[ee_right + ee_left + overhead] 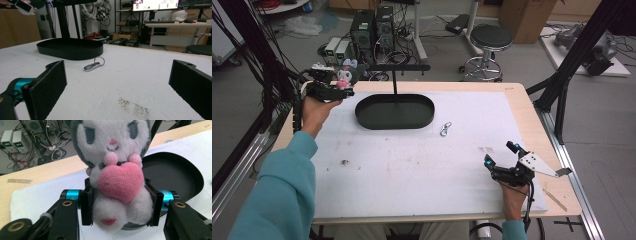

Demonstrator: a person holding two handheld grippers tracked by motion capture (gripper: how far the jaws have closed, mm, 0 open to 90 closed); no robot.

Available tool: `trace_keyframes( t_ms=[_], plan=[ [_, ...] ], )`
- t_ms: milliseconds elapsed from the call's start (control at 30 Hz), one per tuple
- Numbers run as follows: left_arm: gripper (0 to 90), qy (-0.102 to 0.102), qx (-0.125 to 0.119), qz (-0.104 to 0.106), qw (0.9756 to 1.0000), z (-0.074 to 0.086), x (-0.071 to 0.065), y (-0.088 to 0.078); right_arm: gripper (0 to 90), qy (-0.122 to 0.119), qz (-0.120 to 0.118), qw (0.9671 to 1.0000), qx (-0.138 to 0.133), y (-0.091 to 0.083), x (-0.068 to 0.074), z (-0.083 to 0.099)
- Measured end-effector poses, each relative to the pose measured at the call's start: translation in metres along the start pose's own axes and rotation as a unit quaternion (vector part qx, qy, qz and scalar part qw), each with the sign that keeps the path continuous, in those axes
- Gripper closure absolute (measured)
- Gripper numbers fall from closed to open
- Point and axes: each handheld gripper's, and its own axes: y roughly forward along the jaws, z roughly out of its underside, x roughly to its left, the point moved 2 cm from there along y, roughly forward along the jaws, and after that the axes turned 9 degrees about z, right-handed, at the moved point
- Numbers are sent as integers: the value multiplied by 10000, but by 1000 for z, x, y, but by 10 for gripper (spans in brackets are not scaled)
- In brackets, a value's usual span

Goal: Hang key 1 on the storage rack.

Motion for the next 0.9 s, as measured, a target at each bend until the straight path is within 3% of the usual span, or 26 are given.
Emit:
trace_keyframes(
  t_ms=[300, 600, 900],
  plan=[
    [520, -109, 86, 33, 9999, 13, 6, 4, 7, 19, 3, 10000, 20, 0, 0, 0],
    [503, -233, 82, 121, 9996, 15, 8, 8, 7, 13, 10, 10000, 16, 0, 0, 0],
    [431, -96, -26, 173, 9998, 15, 8, 11, 7, 18, 9, 10000, 16, 0, 0, 0]
  ],
)
